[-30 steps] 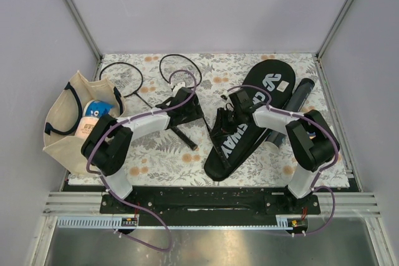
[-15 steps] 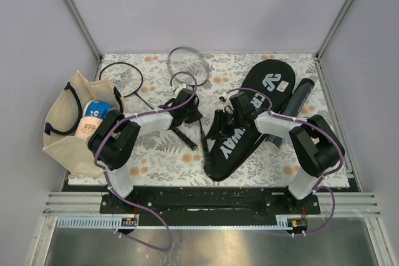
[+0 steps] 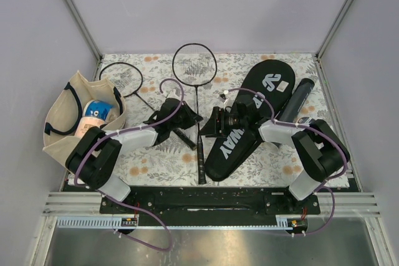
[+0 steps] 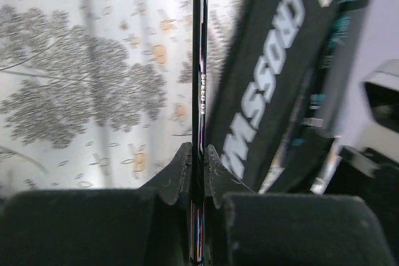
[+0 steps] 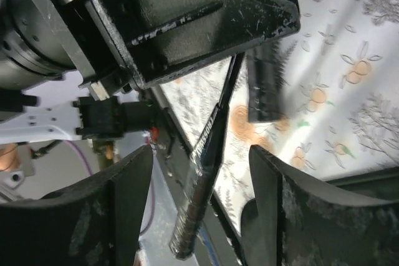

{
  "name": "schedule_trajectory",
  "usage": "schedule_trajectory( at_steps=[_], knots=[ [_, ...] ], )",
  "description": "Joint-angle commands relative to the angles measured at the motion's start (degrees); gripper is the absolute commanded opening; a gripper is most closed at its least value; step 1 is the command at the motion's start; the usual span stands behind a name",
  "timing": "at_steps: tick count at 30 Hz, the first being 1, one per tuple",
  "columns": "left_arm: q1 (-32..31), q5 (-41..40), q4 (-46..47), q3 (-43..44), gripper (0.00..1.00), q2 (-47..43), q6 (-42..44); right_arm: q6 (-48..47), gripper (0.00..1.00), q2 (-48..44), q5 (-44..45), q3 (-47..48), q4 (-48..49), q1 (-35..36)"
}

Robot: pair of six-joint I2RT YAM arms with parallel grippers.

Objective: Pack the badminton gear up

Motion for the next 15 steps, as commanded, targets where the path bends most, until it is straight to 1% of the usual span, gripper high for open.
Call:
schedule_trajectory(
  at_steps=[1, 3, 5, 6, 9, 11, 12, 13, 14, 15],
  knots=[
    [0.38, 4.81, 20.95, -3.66, 0.0, -4.67, -5.64, 17.08, 0.69, 0.74, -5.98, -4.66, 27.06, 0.45],
    [0.29, 5.69, 25.79, -5.07, 0.0, -5.2, -7.14, 23.24, 0.66, 2.94, -6.87, -6.51, 37.18, 0.45],
    [0.29, 6.22, 29.13, -5.78, 0.0, -5.55, -7.94, 27.12, 0.63, 4.7, -7.05, -7.92, 44.23, 0.45],
    [0.29, 6.4, 30.1, -6.04, 0.0, -5.73, -7.94, 28.62, 0.58, 5.31, -7.05, -8.36, 46.96, 0.45],
    [0.29, 6.57, 32.65, -7.01, 0.0, -6.17, -7.77, 30.92, 0.47, 6.29, -6.35, -9.68, 52.25, 0.45],
    [0.38, 6.05, 34.59, -8.15, 0.0, -6.61, -8.38, 30.75, 0.42, 6.03, -5.91, -10.21, 52.44, 0.45],
    [0.38, 5.7, 34.34, -8.24, 0.0, -6.61, -8.64, 30.48, 0.38, 5.76, -5.65, -10.38, 52.09, 0.36],
    [0.38, 5.52, 33.55, -8.24, 0.0, -6.52, -8.73, 30.13, 0.28, 5.59, -5.47, -10.56, 51.91, 0.36],
    [0.47, 5.78, 33.46, -8.16, 0.03, -6.35, -8.47, 30.13, 0.14, 5.06, -5.21, -10.65, 51.99, 0.53],
    [0.38, 5.96, 33.11, -8.07, 0.17, -6.26, -7.95, 30.13, 0.07, 4.45, -4.77, -11.08, 52.08, 0.36]
  ],
)
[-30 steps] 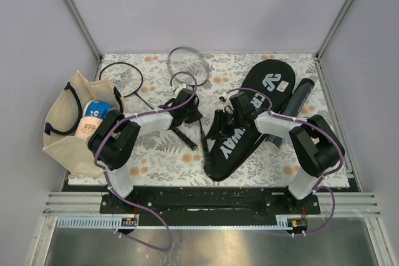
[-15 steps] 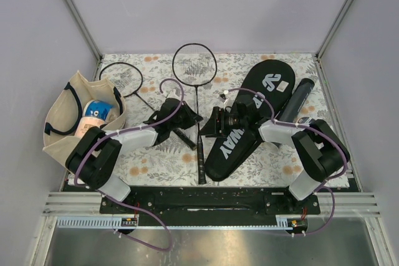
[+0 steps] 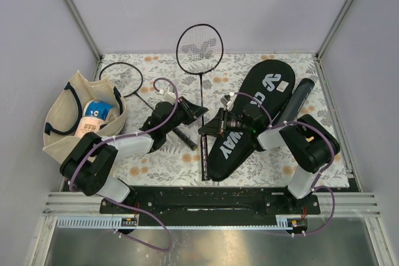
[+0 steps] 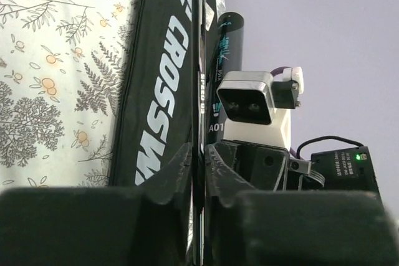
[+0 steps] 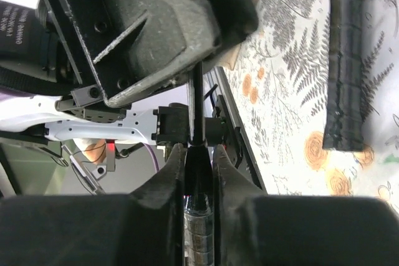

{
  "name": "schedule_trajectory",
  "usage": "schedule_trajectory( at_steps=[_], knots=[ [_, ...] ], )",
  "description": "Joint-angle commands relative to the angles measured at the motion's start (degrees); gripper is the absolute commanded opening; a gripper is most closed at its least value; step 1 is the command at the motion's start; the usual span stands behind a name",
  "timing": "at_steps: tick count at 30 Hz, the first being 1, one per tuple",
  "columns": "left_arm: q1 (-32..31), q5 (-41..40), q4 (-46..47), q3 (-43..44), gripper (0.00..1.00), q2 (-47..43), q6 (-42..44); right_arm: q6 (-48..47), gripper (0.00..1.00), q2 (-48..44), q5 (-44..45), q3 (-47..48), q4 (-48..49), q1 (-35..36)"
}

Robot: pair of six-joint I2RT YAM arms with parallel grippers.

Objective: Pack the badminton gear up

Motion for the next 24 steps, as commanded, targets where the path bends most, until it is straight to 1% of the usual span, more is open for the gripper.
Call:
schedule_trajectory(
  at_steps=[1, 2, 3, 4, 7, 11, 12, 15, 16, 19, 20, 21, 24],
  knots=[
    [0.25, 0.36, 6.83, 0.26, 0.35, -1.49, 0.75, 2.48, 0.01, -2.79, 0.43, -0.79, 8.09, 0.23],
    [0.33, 0.28, 6.31, 0.09, 0.47, -1.76, 1.28, 2.48, 0.0, -3.84, 1.14, -0.97, 7.82, 0.31],
    [0.25, 0.45, 5.6, 0.09, 0.54, -2.28, 2.5, 2.57, 0.0, -4.98, 1.75, -1.23, 7.12, 0.23],
    [0.25, 0.71, 4.9, 0.17, 0.59, -2.81, 3.91, 2.74, 0.0, -6.13, 2.37, -1.32, 6.16, -0.03],
    [0.16, 0.54, -1.23, 1.05, 0.69, -5.53, 9.71, 3.01, 0.0, -9.99, 5.0, -1.58, 0.63, -1.26],
    [0.16, -1.3, -8.27, 0.26, 0.77, -12.02, 16.74, 1.95, 0.0, -15.7, 8.08, -2.11, -6.67, -4.33],
    [0.16, -1.48, -10.38, 0.26, 0.78, -13.52, 18.23, 1.95, 0.0, -17.02, 8.09, -2.11, -7.9, -5.39],
    [-0.71, -3.14, -18.54, 1.14, 0.78, -17.92, 25.0, 0.47, 0.0, -21.85, 8.35, -2.11, -13.17, -8.81],
    [-1.42, -4.11, -21.18, 1.75, 0.77, -19.06, 27.28, -0.76, 0.0, -23.7, 8.79, -1.94, -16.32, -9.87],
    [-5.01, -8.24, -30.15, 3.86, 0.75, -20.13, 33.17, -6.37, 0.0, -32.48, 11.85, -0.71, -30.81, -13.47],
    [-6.68, -10.34, -32.09, 4.39, 0.74, -19.95, 34.32, -8.31, 0.0, -35.55, 13.17, -0.18, -33.46, -14.35],
    [-8.44, -12.1, -33.24, 4.74, 0.73, -19.6, 35.38, -10.68, 0.0, -38.1, 14.93, 0.61, -39.23, -14.88],
    [-13.45, -17.38, -33.86, 5.36, 0.71, -16.8, 36.97, -16.57, 0.0, -46.37, 20.2, 3.07, -50.15, -15.42]
  ],
)
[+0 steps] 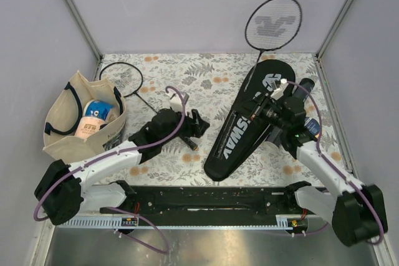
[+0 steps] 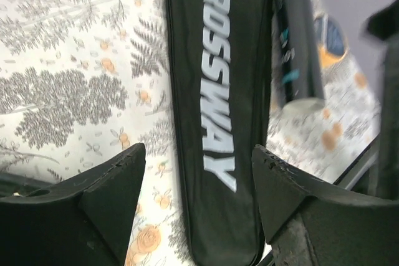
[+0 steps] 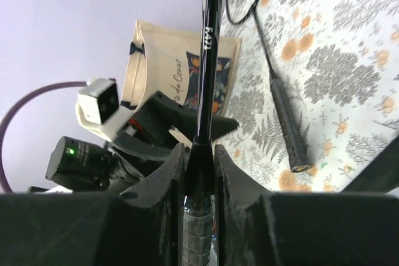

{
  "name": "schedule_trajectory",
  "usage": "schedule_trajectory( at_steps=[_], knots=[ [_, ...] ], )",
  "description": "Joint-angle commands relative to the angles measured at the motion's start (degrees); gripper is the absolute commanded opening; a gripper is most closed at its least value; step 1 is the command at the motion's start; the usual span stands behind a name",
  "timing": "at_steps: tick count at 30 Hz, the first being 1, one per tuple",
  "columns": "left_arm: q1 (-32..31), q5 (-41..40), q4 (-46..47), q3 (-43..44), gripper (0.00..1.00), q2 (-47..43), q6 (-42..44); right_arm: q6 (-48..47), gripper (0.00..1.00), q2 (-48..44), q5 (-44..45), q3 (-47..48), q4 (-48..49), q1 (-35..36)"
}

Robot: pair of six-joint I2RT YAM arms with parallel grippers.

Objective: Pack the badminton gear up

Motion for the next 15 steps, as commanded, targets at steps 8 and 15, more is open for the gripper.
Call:
schedule_trajectory(
  at_steps=[8, 15],
  knots=[
    [-9.88, -6.87, -3.6, 11.49, 0.65, 23.0, 5.45, -16.97, 0.0, -19.25, 12.13, 8.23, -26.83, -0.51],
    [-9.88, -7.57, -2.2, 16.6, 0.63, 32.87, 5.97, -19.25, 0.0, -20.31, 12.48, 7.88, -29.12, -0.42]
  ],
)
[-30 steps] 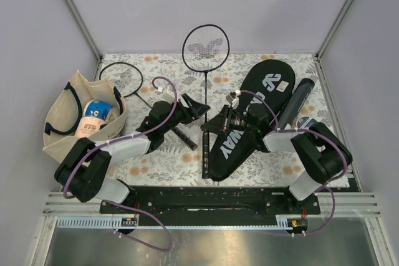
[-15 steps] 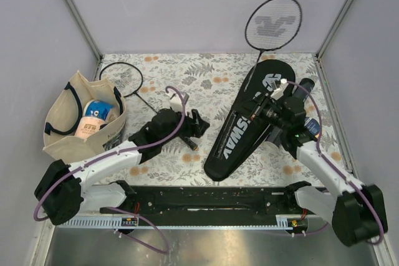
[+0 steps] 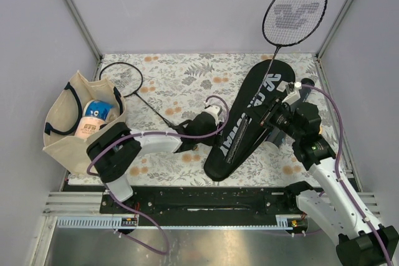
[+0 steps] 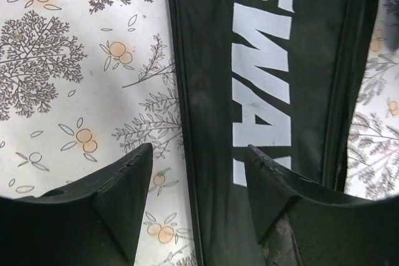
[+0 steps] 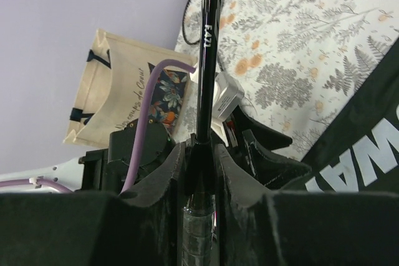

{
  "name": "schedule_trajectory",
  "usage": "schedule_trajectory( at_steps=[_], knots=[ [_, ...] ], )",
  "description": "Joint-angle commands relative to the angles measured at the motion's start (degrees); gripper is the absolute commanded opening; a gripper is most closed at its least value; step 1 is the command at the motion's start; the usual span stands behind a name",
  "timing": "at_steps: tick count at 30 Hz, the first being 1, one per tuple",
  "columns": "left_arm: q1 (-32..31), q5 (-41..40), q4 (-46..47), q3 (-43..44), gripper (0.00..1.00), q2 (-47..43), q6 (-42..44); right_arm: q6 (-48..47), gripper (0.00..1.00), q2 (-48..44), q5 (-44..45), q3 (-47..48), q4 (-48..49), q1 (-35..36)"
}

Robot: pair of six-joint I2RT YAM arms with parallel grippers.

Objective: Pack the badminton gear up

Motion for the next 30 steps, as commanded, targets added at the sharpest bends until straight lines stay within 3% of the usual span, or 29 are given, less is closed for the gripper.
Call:
schedule_trajectory(
  at_steps=[1, 8, 11, 15, 24, 30],
  knots=[
    [-0.07, -1.91, 2.61, 4.12, 0.63, 3.06, 1.05, -4.0, 0.0, -0.96, 1.64, 1.93, -1.34, -0.12],
    [-0.33, -1.47, 1.03, 5.0, 0.51, 7.99, -1.75, -4.0, 0.0, 0.44, 1.38, 1.32, -0.55, -0.12],
    [-0.24, -0.95, 0.07, 4.83, 0.34, 8.52, -2.55, -3.65, 0.0, 0.79, 1.21, 1.05, 0.15, -0.12],
    [-0.16, -3.3, -6.95, 5.7, 0.0, 6.77, -4.3, -3.83, 0.0, 1.06, 0.85, 1.23, 0.15, -0.12],
    [4.32, -14.29, -12.77, -2.46, 0.0, -6.15, -21.78, -3.3, 0.0, 1.32, -0.55, -2.37, 0.77, -0.03],
    [5.38, -20.45, -15.14, -5.28, 0.0, -8.71, -31.89, -3.65, 0.0, 1.14, -0.64, -3.08, -0.29, -0.12]
  ],
)
